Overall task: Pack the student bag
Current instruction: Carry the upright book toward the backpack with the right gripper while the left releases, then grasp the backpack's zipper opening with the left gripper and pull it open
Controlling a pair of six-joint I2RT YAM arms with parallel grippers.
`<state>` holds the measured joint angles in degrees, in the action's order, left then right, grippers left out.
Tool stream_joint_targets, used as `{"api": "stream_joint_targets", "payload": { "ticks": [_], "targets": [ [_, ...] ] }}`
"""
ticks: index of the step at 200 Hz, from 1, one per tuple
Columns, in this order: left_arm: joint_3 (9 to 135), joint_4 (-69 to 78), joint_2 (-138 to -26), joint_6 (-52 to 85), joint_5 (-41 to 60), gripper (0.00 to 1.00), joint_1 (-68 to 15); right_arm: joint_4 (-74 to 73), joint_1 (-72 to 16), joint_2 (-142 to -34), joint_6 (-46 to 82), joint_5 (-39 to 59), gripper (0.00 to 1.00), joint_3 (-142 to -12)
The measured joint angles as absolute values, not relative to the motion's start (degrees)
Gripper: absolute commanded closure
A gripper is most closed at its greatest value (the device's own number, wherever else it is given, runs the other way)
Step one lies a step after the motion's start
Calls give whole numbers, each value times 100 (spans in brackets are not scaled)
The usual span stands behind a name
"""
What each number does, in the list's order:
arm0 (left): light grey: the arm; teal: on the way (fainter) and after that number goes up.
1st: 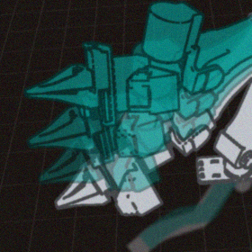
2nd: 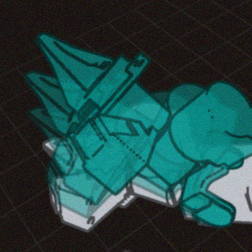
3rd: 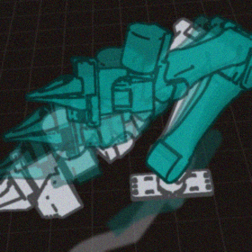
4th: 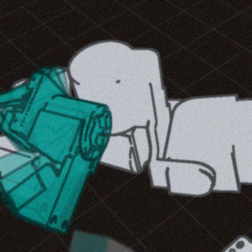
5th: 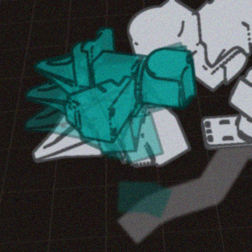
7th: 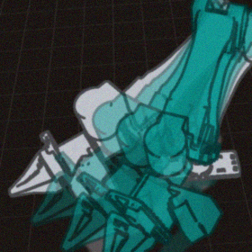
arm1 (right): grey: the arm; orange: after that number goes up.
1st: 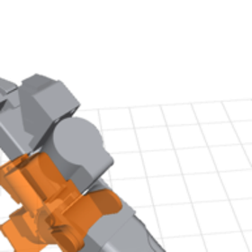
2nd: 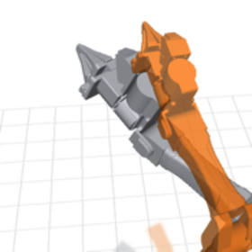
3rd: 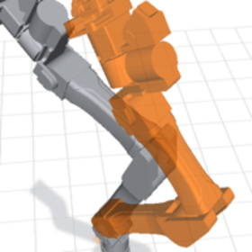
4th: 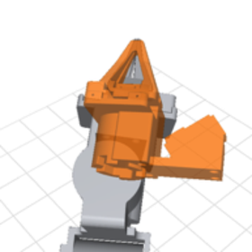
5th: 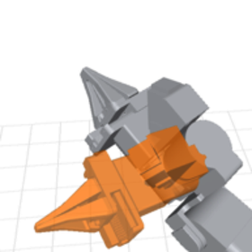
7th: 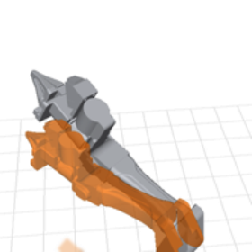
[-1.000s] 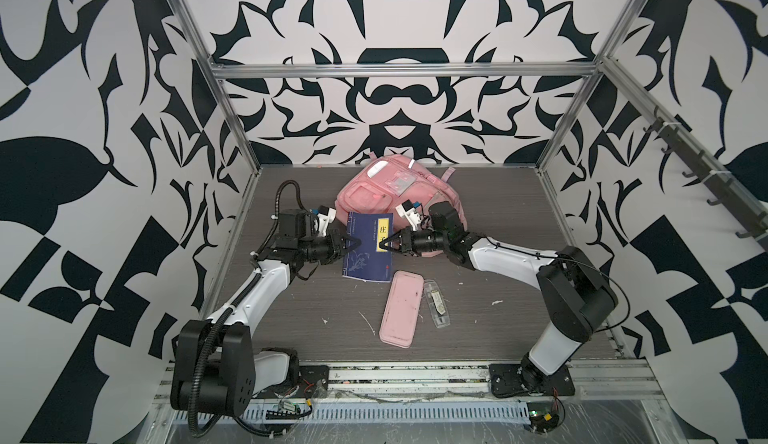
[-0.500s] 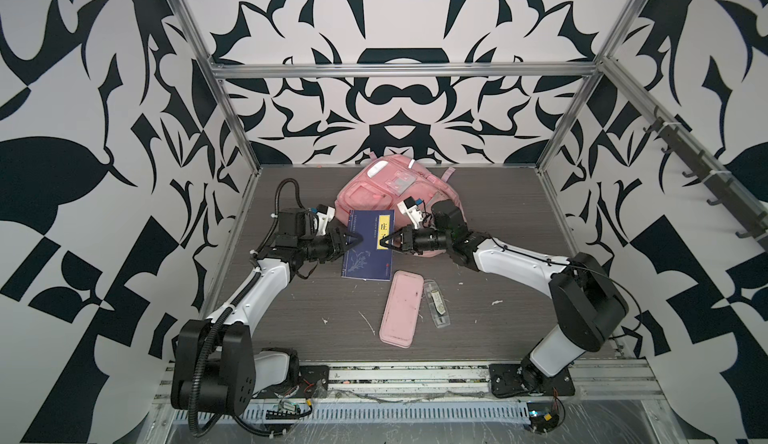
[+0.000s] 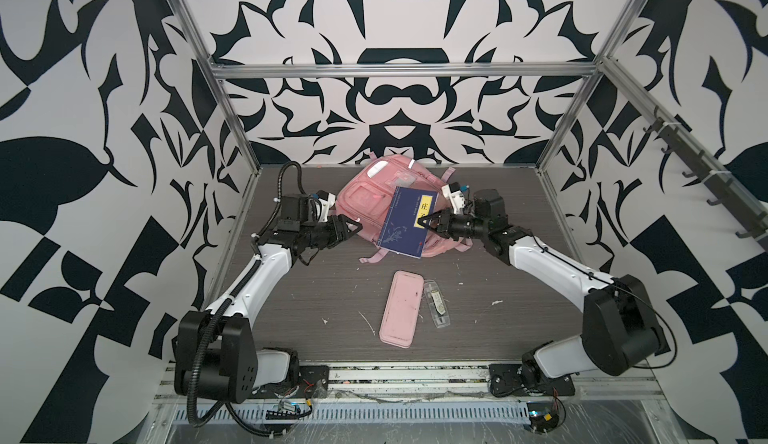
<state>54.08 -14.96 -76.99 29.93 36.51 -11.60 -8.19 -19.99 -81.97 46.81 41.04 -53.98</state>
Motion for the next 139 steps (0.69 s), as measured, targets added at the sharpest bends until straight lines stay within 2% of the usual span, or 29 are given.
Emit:
{"api": "stream_joint_targets", "payload": {
  "ticks": [55,100,139],
  "targets": [
    [6510,-1949,-8514,2641,2766,47,-2213,-10,-655,-7347,4501,3968,100,-5131],
    [7824,-2521,-9651,2226,2093,48,-3065,639,370,-6917,4370,3911,100,-4954],
    [9028,-3105,-10724,1835,1653,49,-3704,1192,840,-6748,4261,3820,100,-4856]
  ]
}}
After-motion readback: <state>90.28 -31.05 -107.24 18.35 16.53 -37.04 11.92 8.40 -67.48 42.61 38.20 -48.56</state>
